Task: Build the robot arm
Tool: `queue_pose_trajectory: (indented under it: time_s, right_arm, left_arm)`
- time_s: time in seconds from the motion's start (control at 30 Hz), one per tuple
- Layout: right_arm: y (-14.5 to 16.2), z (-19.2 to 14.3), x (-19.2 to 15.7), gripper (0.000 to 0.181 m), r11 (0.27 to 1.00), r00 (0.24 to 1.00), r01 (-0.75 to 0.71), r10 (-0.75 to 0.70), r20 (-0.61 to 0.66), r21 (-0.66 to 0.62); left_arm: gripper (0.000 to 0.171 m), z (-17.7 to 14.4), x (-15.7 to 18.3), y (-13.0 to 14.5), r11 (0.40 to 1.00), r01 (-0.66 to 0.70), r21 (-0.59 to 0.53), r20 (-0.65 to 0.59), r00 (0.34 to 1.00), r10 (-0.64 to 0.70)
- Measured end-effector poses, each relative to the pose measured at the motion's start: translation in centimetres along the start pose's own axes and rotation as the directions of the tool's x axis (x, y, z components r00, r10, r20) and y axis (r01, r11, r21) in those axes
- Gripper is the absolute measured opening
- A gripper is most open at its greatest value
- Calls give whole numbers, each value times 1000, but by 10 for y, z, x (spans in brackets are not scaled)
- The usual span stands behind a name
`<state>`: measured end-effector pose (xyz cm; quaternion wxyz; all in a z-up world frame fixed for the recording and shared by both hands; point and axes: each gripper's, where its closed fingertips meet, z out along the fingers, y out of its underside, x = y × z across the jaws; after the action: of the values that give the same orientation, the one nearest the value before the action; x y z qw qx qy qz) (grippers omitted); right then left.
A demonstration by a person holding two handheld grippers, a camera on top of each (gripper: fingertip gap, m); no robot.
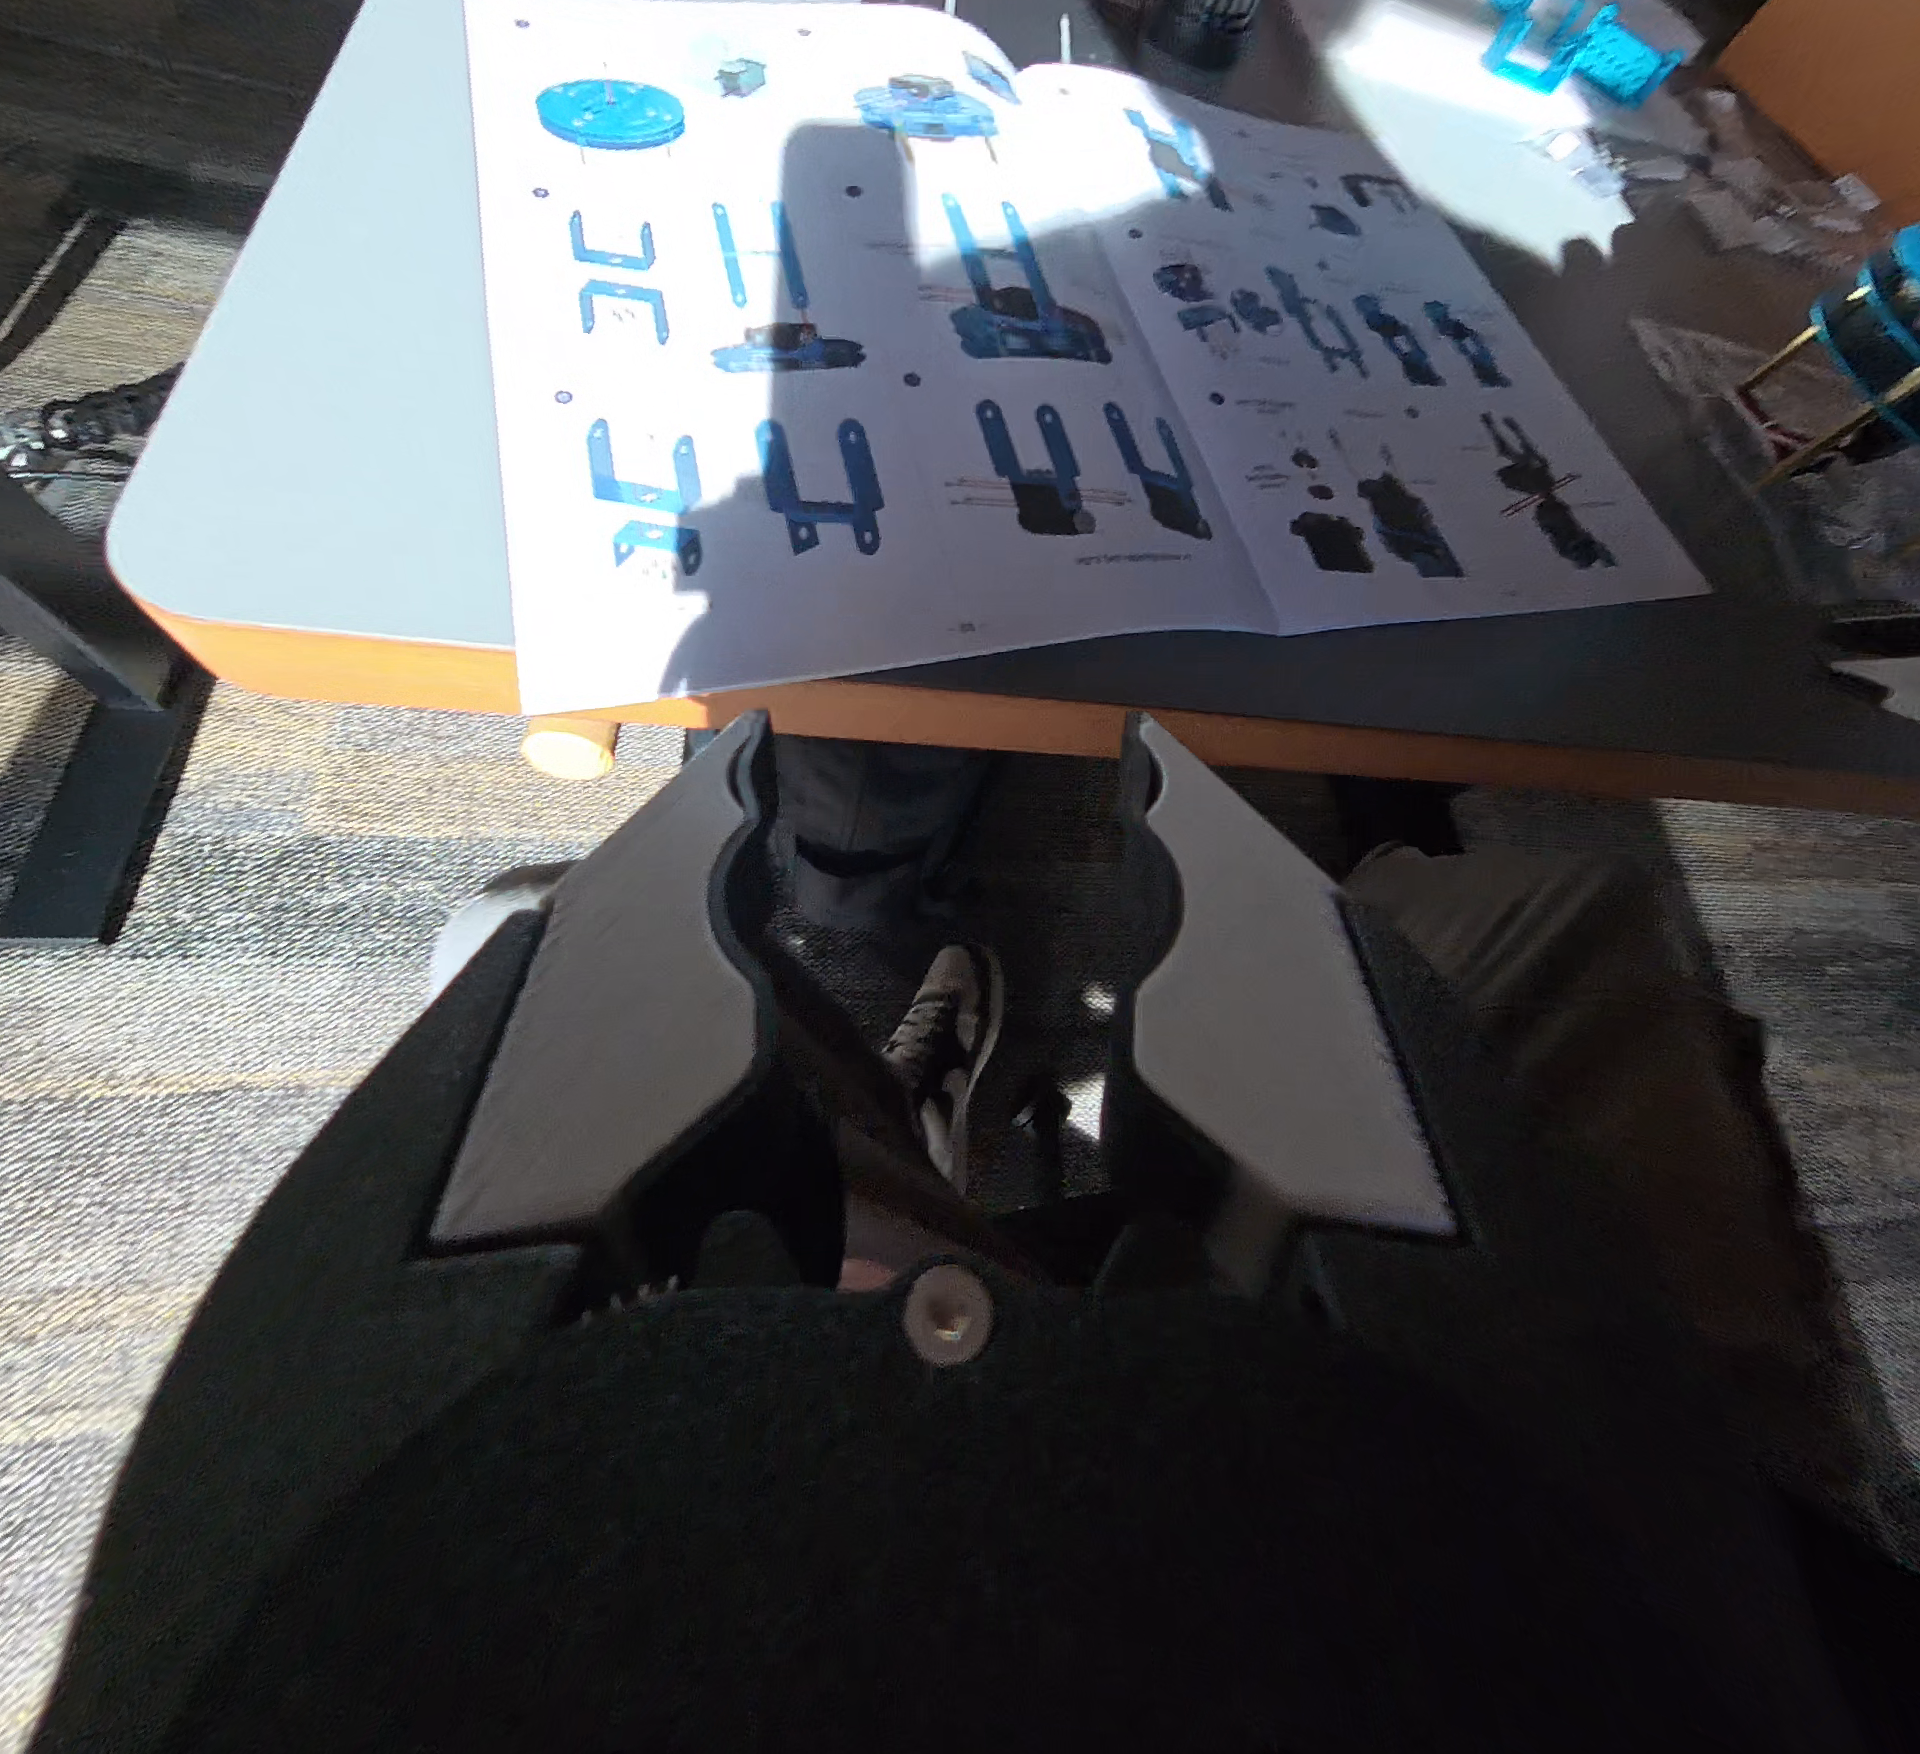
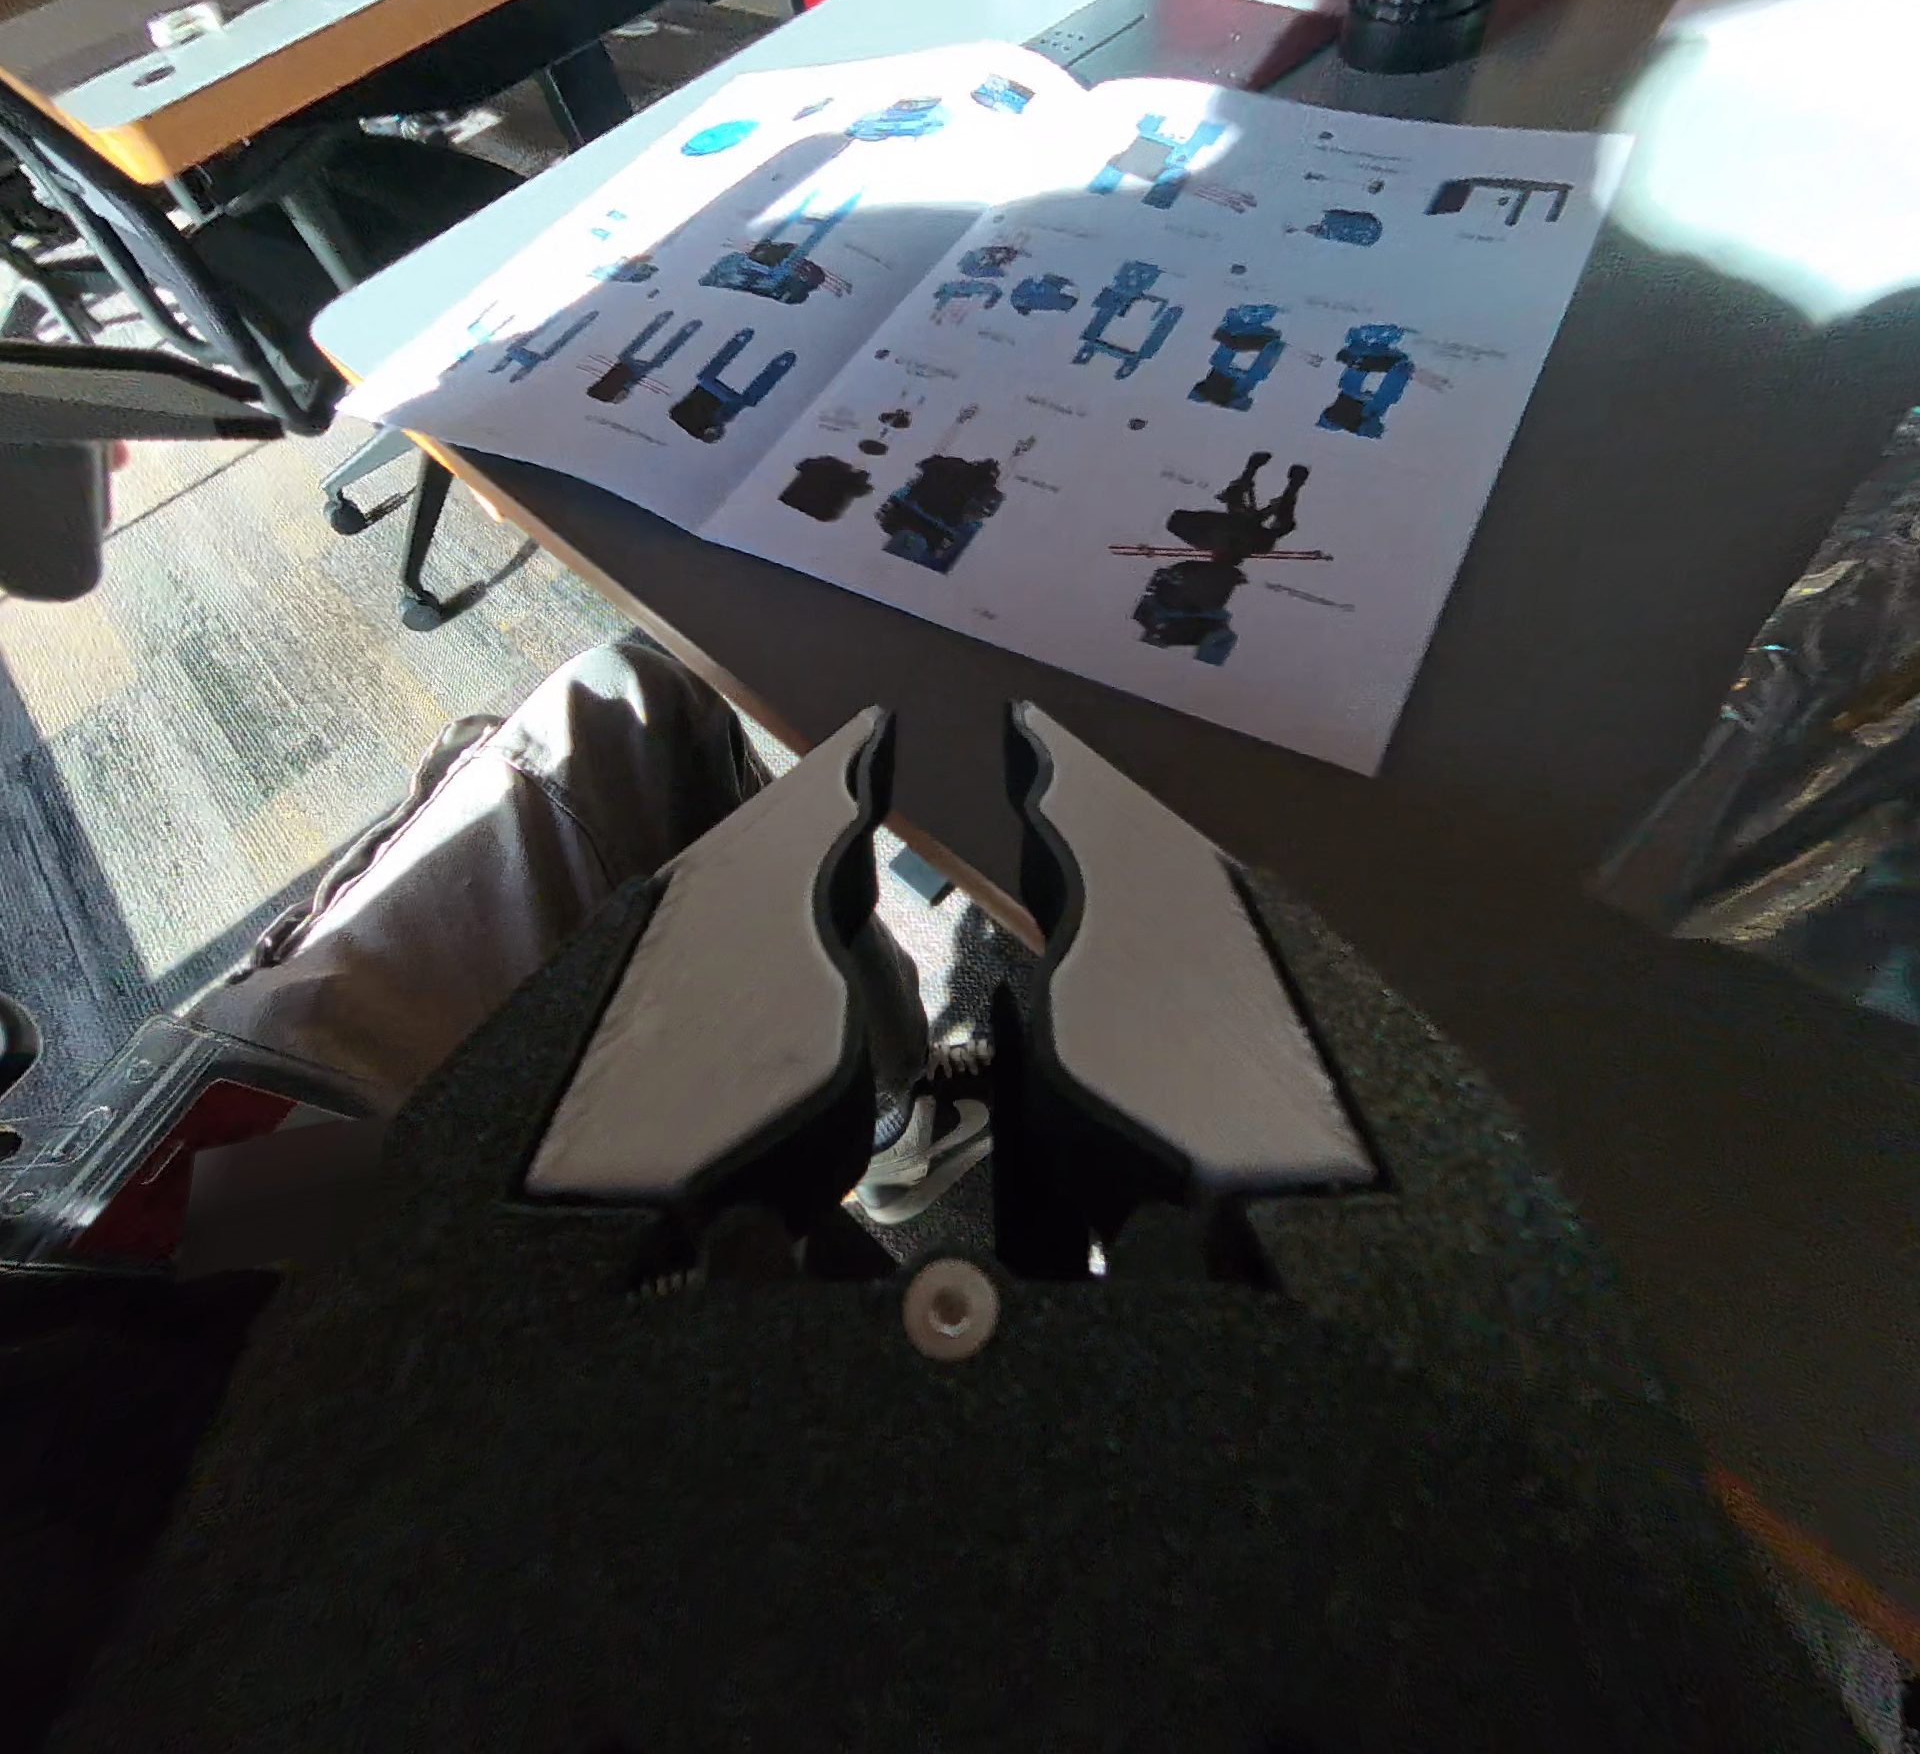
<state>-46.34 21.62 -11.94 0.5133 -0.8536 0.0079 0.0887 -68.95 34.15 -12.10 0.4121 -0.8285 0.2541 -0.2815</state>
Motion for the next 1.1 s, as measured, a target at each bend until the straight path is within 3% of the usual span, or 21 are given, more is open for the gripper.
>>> queue_pose_trajectory:
  time_s: [0.2,0.37,0.47,0.57,0.83,1.1]
  right_arm:
    - [-13,7,-80,22,998,997,-43,46,-56,55]
    - [-26,34,-147,36,992,994,-37,49,-94,120]
    - [-33,61,-165,49,988,982,-38,65,-178,150]
    - [-30,84,-186,52,985,979,-90,114,-169,147]
    - [2,87,-193,52,991,974,-105,119,-194,78]
    - [25,75,-184,52,994,976,-113,110,-186,-5]
  left_arm:
    - [76,6,0,-4,999,-29,37,-46,998,30]
    - [74,22,-13,11,994,-102,-34,11,995,103]
    - [67,24,-25,12,992,-124,-37,39,991,126]
    - [67,25,-29,16,990,-125,-61,29,991,127]
    - [52,29,-32,15,993,-104,-60,65,992,108]
    - [50,34,-44,10,996,-81,-43,119,989,86]
